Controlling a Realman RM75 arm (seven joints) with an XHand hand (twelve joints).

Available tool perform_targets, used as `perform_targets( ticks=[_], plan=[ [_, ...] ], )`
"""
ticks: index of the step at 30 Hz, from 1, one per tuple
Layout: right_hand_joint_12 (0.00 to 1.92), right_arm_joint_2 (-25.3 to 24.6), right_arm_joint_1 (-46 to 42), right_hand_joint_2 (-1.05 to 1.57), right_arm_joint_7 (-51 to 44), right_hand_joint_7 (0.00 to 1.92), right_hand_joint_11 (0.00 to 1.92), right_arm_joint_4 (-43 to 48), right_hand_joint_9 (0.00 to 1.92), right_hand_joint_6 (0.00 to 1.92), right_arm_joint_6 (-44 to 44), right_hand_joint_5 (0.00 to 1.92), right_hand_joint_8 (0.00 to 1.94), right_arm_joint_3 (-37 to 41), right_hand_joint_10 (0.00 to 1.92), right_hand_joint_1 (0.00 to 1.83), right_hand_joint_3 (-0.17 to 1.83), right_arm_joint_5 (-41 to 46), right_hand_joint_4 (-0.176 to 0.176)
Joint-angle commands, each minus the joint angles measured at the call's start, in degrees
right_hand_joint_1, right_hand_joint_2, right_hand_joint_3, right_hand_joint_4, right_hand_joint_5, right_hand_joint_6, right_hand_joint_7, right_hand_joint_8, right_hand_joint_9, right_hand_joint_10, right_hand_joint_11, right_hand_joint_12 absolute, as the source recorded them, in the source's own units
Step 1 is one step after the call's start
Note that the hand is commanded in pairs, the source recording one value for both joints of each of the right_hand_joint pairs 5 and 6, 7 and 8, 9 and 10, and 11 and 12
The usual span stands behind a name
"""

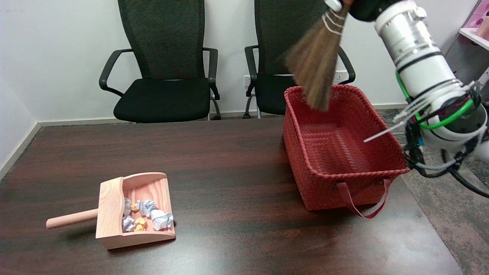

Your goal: Place the broom in the basket.

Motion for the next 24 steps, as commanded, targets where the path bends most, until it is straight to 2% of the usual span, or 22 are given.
perform_targets(
  ticks=[1,6,10,14,18,24],
  plan=[
    [1.92,2.6,-15.5,1.37,0.8,1.92,1.92,7.8,1.92,1.92,-19.7,1.92,1.92,-8.4,1.92,0.87,1.83,-18.3,0.008],
    [1.92,-5.9,-15.2,1.38,-1.2,1.92,1.92,14.9,1.92,1.92,-19.5,1.92,1.92,-12.2,1.92,0.85,1.83,-27.9,0.011],
    [1.92,-15.1,-15.5,1.38,-1.3,1.92,1.92,21.5,1.92,1.92,-20.7,1.92,1.92,-12.5,1.92,0.85,1.83,-34.9,0.012],
    [1.92,-21.2,-15.8,1.38,-1.3,1.92,1.92,27.6,1.92,1.92,-21.8,1.92,1.92,-12.6,1.92,0.85,1.83,-40.5,0.013],
    [1.92,-24.4,-16.1,1.38,-1.3,1.92,1.92,29.9,1.92,1.92,-21.9,1.92,1.92,-13.4,1.92,0.85,1.83,-44.0,0.013],
    [1.92,-24.9,-15.9,1.39,-2.1,1.92,1.92,31.1,1.92,1.92,-21.0,1.92,1.92,-16.7,1.92,0.84,1.83,-46.2,0.014]
  ],
)
